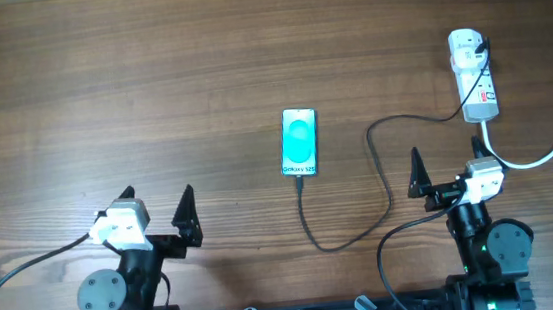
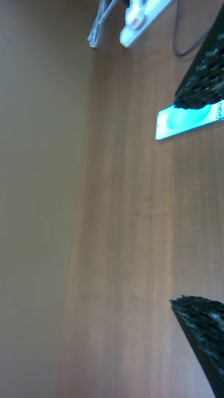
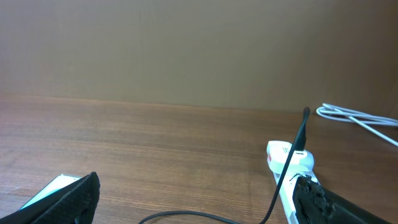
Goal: Plug charger to phone and switch on socket
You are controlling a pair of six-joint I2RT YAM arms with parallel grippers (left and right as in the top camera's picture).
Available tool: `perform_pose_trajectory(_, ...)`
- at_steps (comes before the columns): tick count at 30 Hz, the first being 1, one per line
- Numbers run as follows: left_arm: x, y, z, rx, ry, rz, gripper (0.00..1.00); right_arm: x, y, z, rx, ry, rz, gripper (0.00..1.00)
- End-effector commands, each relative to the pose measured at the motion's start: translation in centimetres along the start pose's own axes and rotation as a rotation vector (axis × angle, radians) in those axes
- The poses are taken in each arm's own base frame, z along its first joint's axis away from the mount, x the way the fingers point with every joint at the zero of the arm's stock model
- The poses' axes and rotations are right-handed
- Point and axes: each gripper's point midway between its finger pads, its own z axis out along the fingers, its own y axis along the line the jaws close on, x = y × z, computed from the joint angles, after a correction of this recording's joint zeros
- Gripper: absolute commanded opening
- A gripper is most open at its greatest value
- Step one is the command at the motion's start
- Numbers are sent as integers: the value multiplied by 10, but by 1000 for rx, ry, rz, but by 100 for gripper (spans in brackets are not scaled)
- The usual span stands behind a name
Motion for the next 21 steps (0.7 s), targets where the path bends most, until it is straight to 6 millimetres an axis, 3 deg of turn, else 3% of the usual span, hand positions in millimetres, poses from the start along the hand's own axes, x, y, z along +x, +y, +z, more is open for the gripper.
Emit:
perform_pose_trajectory(1,3,6,4,-11,-47,25,100,-3,-3,-1,17,-12,-19,100)
perform_pose_trajectory(6,0,16,12,-43,-109,30,100,-2,-3,-1,17,-11,-19,100)
perform_pose_trajectory(21,4,14,29,6,-273,155,100,-3,-3,-1,17,-12,-19,100)
